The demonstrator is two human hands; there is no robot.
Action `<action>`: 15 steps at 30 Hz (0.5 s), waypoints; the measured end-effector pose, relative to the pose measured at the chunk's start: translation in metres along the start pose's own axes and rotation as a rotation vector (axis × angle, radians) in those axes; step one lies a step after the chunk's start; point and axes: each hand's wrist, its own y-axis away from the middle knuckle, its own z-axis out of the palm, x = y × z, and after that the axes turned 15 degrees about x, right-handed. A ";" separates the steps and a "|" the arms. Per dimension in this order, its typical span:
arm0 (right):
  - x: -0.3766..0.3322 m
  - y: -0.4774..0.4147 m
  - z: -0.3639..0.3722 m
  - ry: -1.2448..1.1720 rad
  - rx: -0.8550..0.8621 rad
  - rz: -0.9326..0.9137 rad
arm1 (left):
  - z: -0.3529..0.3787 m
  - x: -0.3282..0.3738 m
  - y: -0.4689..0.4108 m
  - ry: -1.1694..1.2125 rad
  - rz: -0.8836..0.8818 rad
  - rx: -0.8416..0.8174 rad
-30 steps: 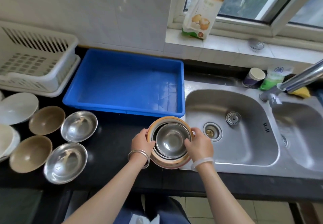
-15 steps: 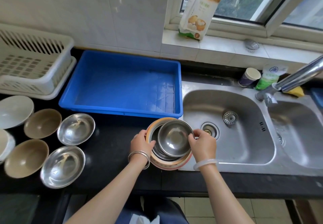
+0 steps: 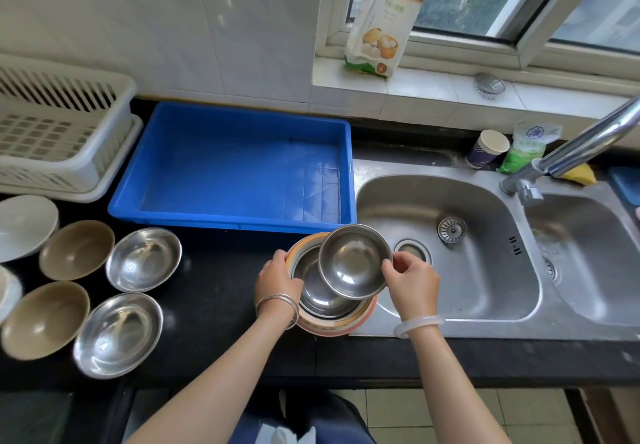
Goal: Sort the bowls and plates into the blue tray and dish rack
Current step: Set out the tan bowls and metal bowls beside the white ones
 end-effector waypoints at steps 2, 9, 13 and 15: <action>0.000 0.000 -0.002 0.003 -0.004 0.005 | -0.002 0.000 0.000 0.010 0.010 -0.005; 0.000 -0.004 -0.006 0.000 -0.008 0.007 | -0.009 0.006 -0.001 0.015 0.051 -0.008; -0.001 -0.007 -0.008 -0.006 -0.007 0.006 | -0.012 0.009 0.001 0.026 0.068 0.008; -0.001 -0.008 -0.010 -0.013 -0.006 -0.002 | -0.013 0.010 0.003 0.012 0.094 0.033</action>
